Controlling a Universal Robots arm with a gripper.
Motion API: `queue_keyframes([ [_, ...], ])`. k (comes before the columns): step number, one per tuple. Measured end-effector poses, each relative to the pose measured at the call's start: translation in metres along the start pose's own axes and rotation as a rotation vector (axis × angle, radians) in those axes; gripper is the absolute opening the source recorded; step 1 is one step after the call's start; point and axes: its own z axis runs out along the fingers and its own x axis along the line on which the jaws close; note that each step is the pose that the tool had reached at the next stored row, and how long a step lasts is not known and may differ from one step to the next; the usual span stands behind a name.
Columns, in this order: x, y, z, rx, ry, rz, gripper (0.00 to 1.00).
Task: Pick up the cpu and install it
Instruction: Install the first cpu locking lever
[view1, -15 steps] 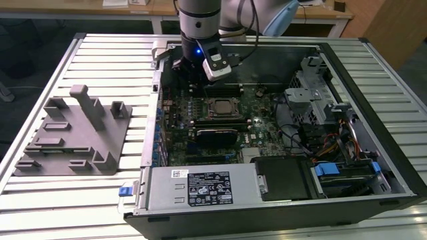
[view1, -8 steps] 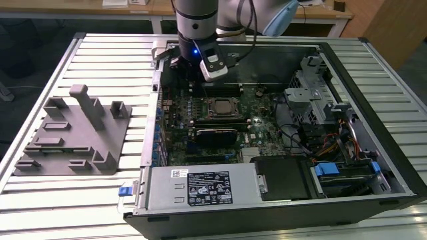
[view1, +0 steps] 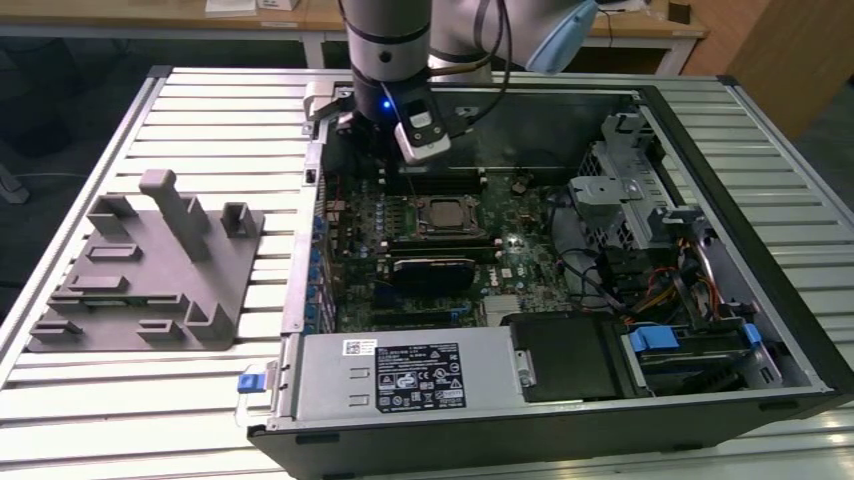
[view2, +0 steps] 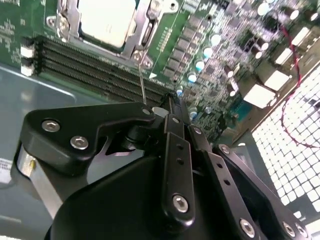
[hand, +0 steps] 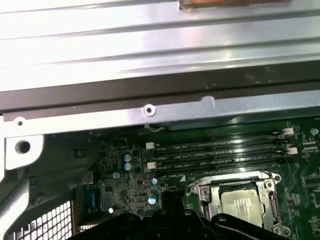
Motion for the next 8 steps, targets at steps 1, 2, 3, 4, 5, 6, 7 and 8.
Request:
queue_keyframes([
  [1, 0.0001, -0.0001, 0.0000, -0.0090, 0.0009, 0.000, 0.11],
  [2, 0.0001, -0.0001, 0.0000, -0.0127, 0.0013, 0.000, 0.11],
  [3, 0.0001, 0.0000, 0.0000, -0.0143, 0.0015, 0.000, 0.11],
  [4, 0.0001, -0.0001, 0.0000, -0.0178, 0.0019, 0.000, 0.11],
  [5, 0.0000, -0.0001, 0.0000, -0.0242, 0.0027, 0.000, 0.11],
  [6, 0.0000, -0.0001, 0.0000, -0.0312, 0.0037, 0.000, 0.11],
  [7, -0.0002, -0.0001, 0.0000, -0.0376, 0.0046, 0.000, 0.11],
  [8, -0.0004, 0.0000, 0.0000, -0.0411, 0.0053, 0.000, 0.11],
])
